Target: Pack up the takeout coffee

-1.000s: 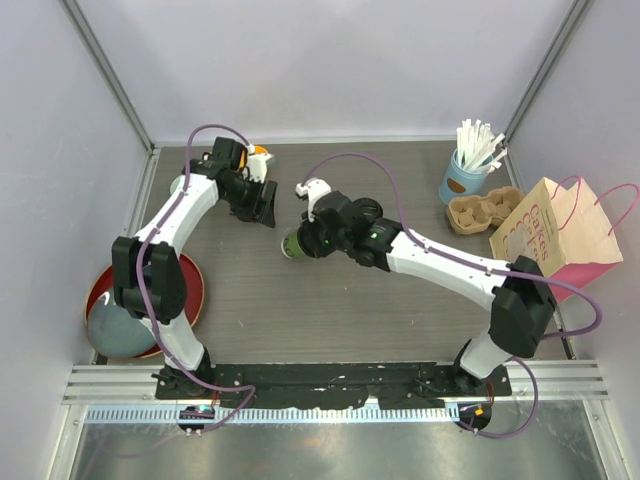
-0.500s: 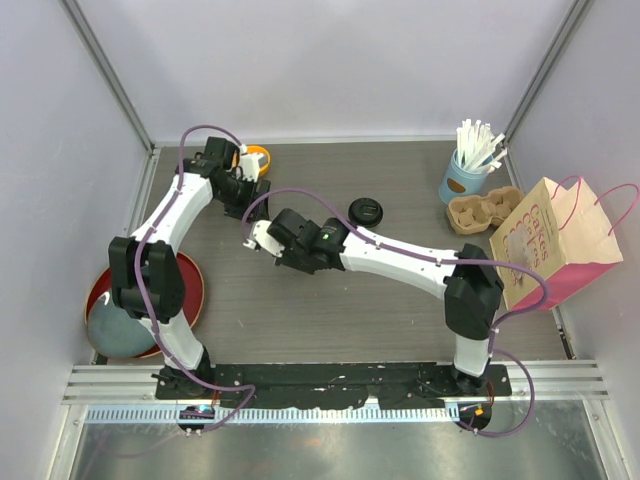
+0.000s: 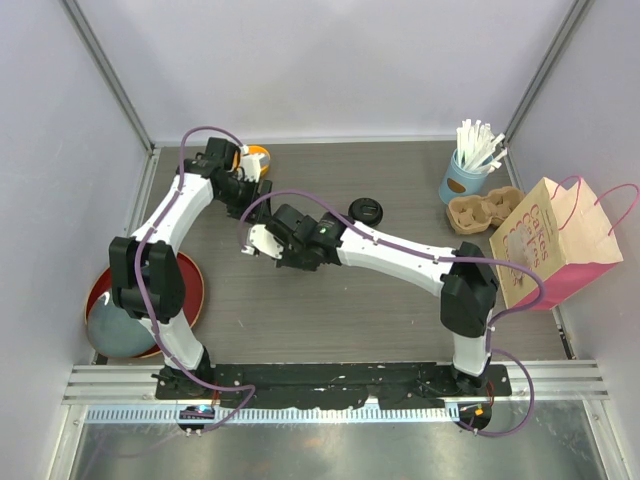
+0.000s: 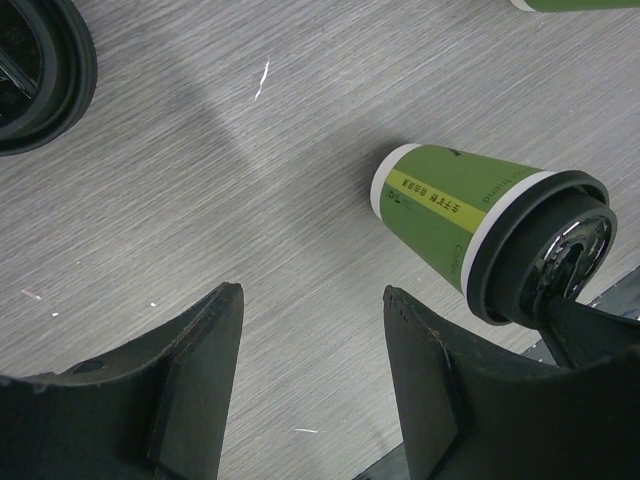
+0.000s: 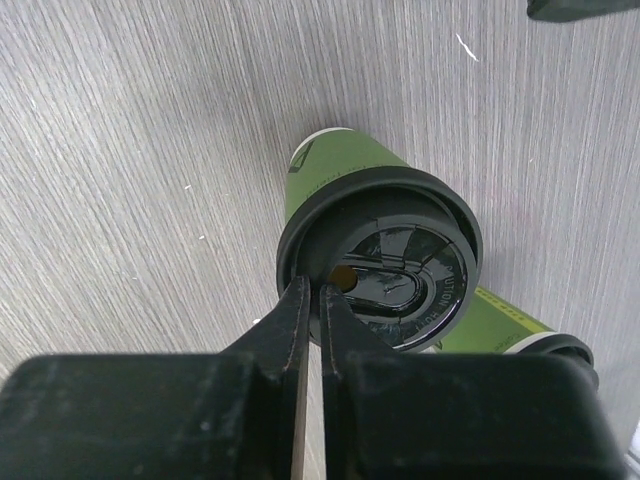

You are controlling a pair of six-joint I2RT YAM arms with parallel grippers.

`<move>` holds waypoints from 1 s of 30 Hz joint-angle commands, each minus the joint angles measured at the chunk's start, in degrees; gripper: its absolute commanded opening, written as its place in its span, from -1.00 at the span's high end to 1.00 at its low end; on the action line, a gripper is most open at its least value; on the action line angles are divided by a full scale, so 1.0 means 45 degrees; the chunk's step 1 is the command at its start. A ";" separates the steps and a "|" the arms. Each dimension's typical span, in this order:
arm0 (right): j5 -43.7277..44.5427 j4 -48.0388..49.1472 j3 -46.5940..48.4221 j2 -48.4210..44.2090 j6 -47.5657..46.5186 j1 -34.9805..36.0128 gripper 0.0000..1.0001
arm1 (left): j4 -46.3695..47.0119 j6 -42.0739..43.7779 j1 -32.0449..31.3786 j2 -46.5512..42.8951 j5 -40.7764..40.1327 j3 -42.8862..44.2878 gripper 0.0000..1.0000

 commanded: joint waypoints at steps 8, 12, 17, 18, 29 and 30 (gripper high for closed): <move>0.0125 -0.0291 0.1612 0.0642 -0.0017 0.0015 0.21 | -0.0063 -0.0117 0.0015 -0.0450 0.0735 -0.0105 -0.24; 0.0010 0.0080 0.1788 0.0427 0.0199 0.0015 0.10 | -0.0082 -0.0214 0.0015 -0.0490 0.0911 0.0012 -0.24; 0.0066 0.0491 0.1924 0.0231 0.0140 -0.0024 0.03 | -0.0180 -0.0253 0.0014 -0.0372 0.0970 0.0168 -0.24; 0.0125 0.0491 0.1983 0.0250 0.0198 -0.0044 0.03 | -0.0180 -0.0254 0.0015 -0.0372 0.1009 0.0168 -0.24; -0.0438 0.2538 0.0858 -0.1384 0.4742 -0.1386 0.00 | 0.0229 -0.0449 -0.0181 -0.0684 0.1088 -0.0182 -0.02; -0.0808 0.3354 0.0445 -0.1641 0.5639 -0.1875 0.00 | 0.0327 -0.0797 -0.0181 -0.0743 0.1107 -0.0338 0.00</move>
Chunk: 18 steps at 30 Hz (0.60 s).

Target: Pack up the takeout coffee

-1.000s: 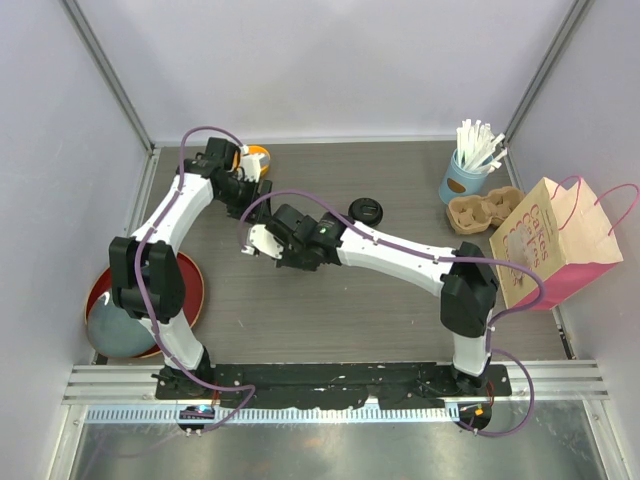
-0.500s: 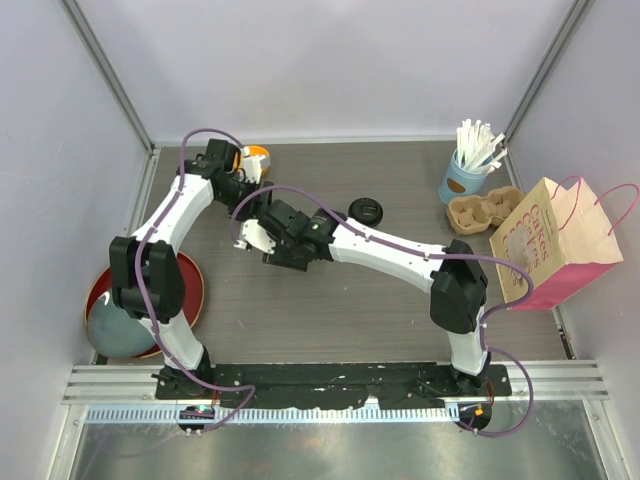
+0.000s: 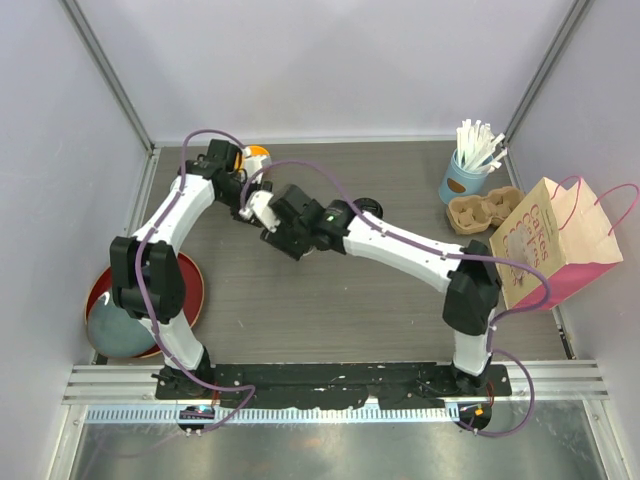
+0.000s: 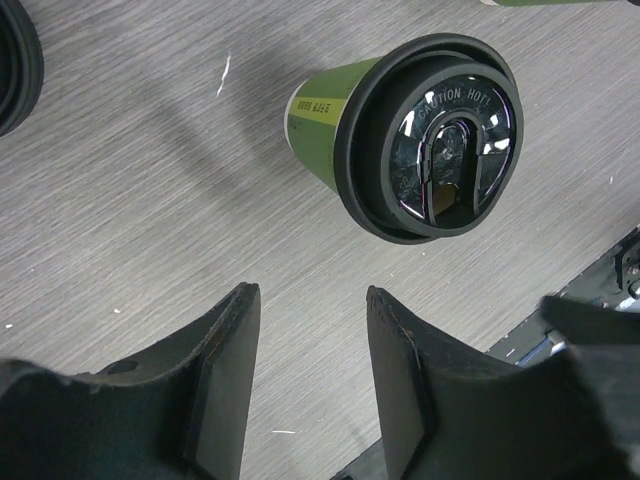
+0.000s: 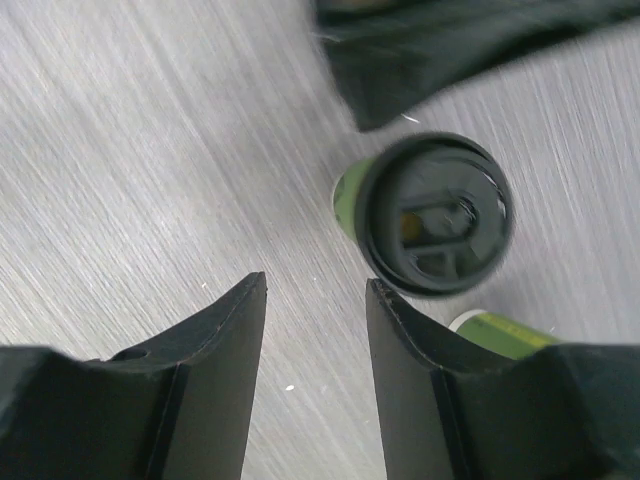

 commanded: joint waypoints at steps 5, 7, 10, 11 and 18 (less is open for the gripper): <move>-0.2866 0.6071 -0.4723 -0.3884 0.9307 -0.4144 -0.07 | 0.1506 -0.1765 -0.0059 -0.1017 0.0442 -0.0676 0.16; -0.3044 0.6935 -0.5176 -0.3907 0.9924 -0.4771 0.10 | 0.1859 -0.2177 -0.0059 -0.1017 0.0344 -0.0774 0.24; -0.3316 0.7015 -0.4867 -0.3382 1.0063 -0.4909 0.17 | 0.2562 -0.2977 -0.0059 -0.1017 0.0246 -0.1048 0.27; -0.3414 0.6976 -0.4787 -0.3225 1.0102 -0.4910 0.17 | 0.2757 -0.3192 -0.0059 -0.1036 0.0478 -0.1261 0.27; -0.3962 0.6898 -0.4747 -0.2248 1.0492 -0.5027 0.45 | 0.3501 -0.4092 -0.0059 -0.0959 0.0733 -0.1771 0.30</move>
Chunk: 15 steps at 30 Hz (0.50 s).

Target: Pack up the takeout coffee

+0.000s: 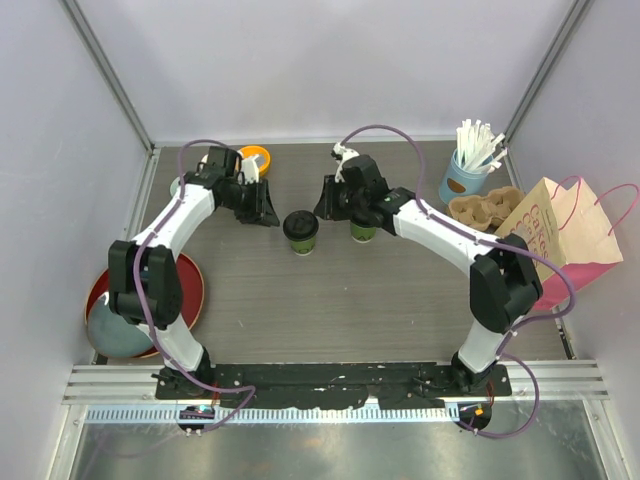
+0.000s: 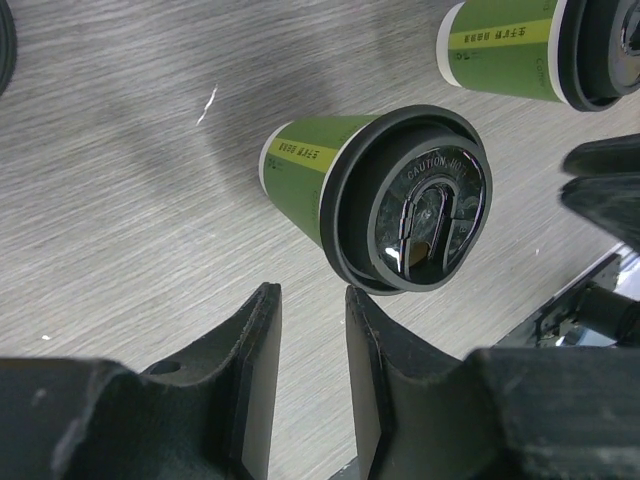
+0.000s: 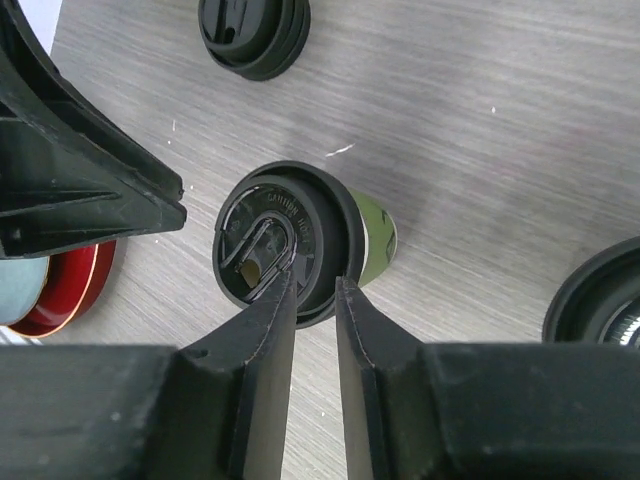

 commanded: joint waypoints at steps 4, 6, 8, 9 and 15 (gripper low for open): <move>-0.0786 0.0948 -0.0002 0.0411 0.1075 -0.0092 0.41 | 0.1093 -0.1034 -0.0025 -0.0229 0.0683 -0.0299 0.29; -0.0806 0.0968 -0.0043 0.0547 0.1154 -0.0111 0.41 | 0.1229 -0.1034 -0.0025 -0.0210 0.0682 -0.0397 0.28; -0.0903 0.1007 -0.0140 0.0644 0.1232 -0.0170 0.41 | 0.1288 -0.1092 -0.0045 -0.0132 0.0818 -0.0475 0.28; -0.0923 0.0988 -0.0140 0.0684 0.1271 -0.0170 0.44 | 0.1288 -0.1092 -0.0064 -0.0035 0.0896 -0.0475 0.28; -0.0982 0.1047 -0.0354 0.0821 0.1350 -0.0248 0.47 | 0.1230 -0.1092 -0.0064 0.0357 0.1170 -0.0359 0.34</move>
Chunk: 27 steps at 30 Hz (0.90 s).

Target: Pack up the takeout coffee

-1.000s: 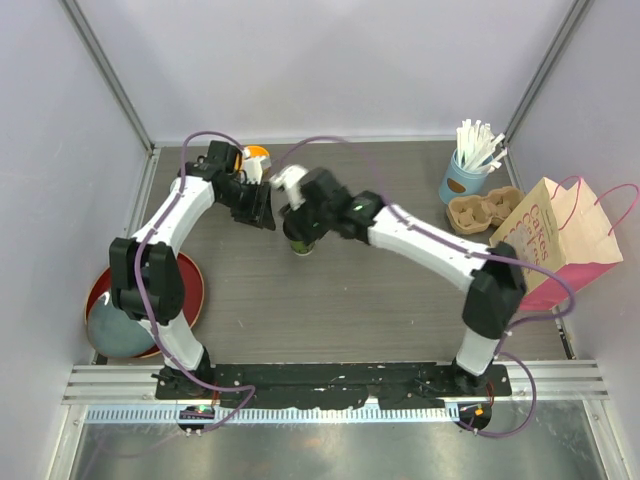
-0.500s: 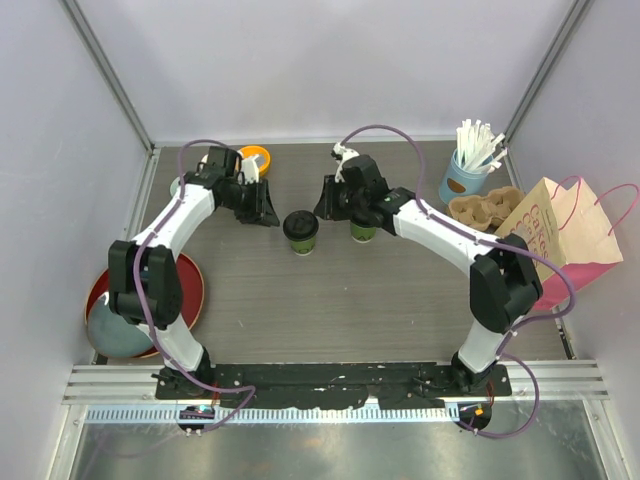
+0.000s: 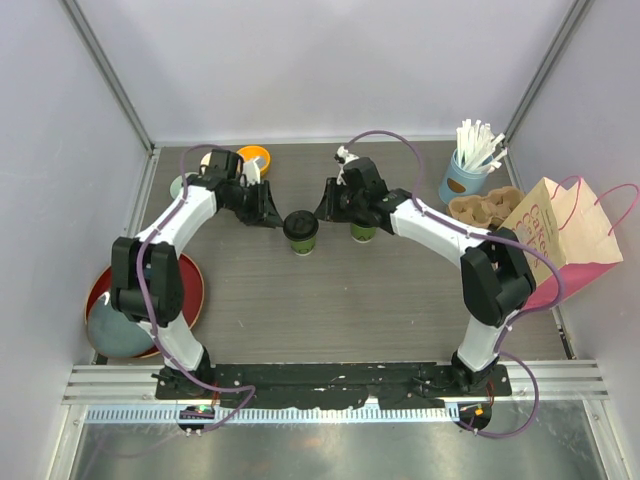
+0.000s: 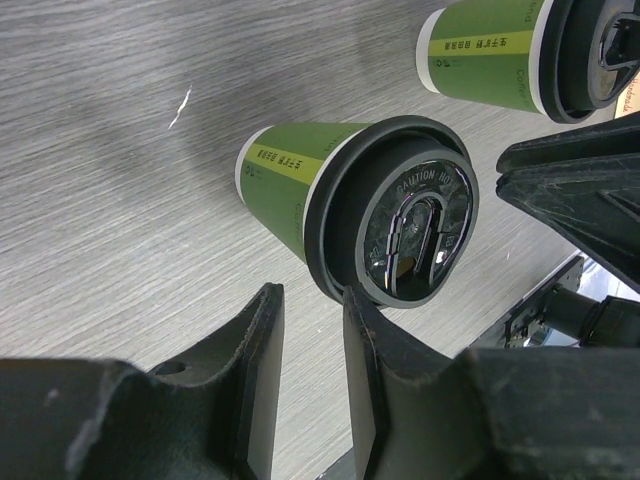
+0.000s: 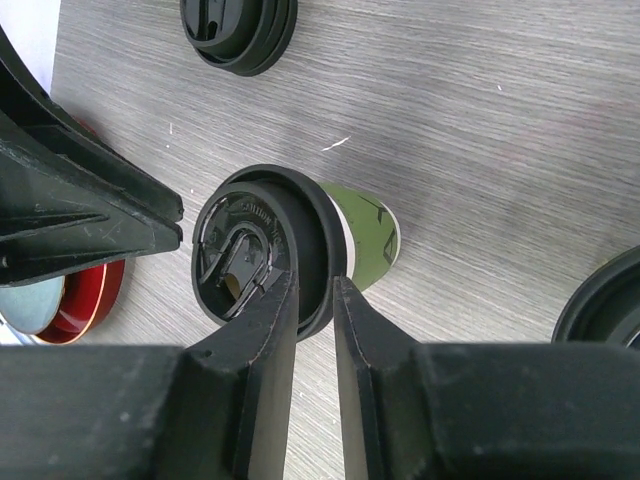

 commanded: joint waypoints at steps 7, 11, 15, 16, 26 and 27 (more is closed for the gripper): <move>-0.0400 0.0620 -0.0312 0.0268 0.0262 -0.0088 0.48 | 0.0433 -0.0102 -0.0108 0.0358 0.0612 0.0060 0.37; -0.0576 0.0620 -0.0351 0.0385 0.0262 -0.0069 0.48 | 0.0433 -0.0101 -0.0167 0.0533 0.0631 0.0040 0.38; -0.0829 0.0737 -0.0585 0.0483 0.0281 -0.0107 0.48 | 0.0433 -0.0101 -0.0167 0.0690 0.0593 -0.0038 0.42; -0.0888 0.0833 -0.0663 0.0464 0.0301 -0.0127 0.49 | 0.0453 -0.0101 -0.0167 0.0767 0.0554 -0.0077 0.46; -0.1513 0.1712 -0.2029 0.0678 0.0789 -0.0127 0.64 | 0.0550 -0.0316 -0.0245 0.1490 0.0788 -0.0506 0.67; -0.1552 0.1810 -0.2128 0.0679 0.0789 -0.0108 0.66 | 0.0531 -0.0316 -0.0245 0.1568 0.0788 -0.0604 0.71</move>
